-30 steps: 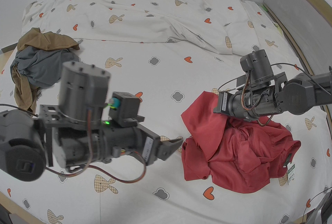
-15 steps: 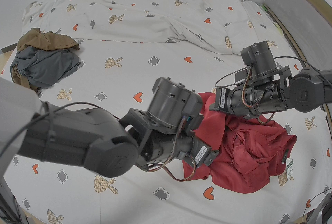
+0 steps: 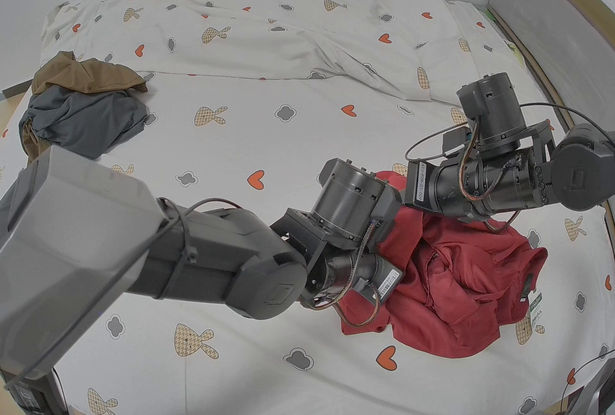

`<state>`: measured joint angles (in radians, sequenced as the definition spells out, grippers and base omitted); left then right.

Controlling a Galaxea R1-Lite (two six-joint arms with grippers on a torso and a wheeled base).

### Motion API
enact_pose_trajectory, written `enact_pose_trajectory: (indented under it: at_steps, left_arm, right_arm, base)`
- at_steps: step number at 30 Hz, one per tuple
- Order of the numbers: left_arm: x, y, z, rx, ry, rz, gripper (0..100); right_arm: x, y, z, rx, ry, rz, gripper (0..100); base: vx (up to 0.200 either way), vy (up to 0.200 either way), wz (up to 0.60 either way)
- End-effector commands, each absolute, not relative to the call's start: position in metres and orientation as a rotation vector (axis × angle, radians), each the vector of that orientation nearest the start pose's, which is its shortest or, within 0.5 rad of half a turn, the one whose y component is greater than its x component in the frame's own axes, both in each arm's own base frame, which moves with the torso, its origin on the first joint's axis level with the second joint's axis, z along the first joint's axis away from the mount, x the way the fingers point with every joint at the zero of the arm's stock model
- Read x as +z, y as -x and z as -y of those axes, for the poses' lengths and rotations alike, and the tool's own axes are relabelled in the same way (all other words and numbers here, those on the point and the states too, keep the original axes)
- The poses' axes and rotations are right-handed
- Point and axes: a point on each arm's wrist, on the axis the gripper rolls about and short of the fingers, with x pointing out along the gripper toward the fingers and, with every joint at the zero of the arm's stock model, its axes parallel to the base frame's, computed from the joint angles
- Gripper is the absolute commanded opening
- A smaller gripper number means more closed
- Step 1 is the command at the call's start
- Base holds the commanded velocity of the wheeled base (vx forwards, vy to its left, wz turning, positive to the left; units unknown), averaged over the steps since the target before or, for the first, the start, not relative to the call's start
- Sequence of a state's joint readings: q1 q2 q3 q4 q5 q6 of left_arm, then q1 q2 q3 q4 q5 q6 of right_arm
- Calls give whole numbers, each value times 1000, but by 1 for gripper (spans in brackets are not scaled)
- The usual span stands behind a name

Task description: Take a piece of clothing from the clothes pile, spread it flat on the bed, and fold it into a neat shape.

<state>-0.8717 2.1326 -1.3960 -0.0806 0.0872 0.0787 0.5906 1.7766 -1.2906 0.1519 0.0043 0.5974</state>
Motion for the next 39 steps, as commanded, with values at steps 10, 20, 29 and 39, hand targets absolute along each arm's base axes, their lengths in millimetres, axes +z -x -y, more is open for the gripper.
enact_pose_trajectory:
  at_steps: [10, 20, 29, 39]
  left_arm:
    - [144, -269, 307, -749, -373, -547, 0]
    - [148, -277, 280, -664, -363, -565, 0]
    - [215, -315, 203, -433, -235, -413, 0]
    - [270, -321, 125, -237, -156, -279, 0]
  right_arm:
    - [214, -274, -184, 361, -369, -780, 0]
    - [221, -267, -175, 352, -369, -755, 100]
    - [218, -230, -96, 182, -423, -729, 100]
    - [162, -252, -12, -19, -385, -883, 100]
  base:
    - [0, 0, 0]
    - [0, 0, 0]
    - [0, 0, 0]
    - [0, 0, 0]
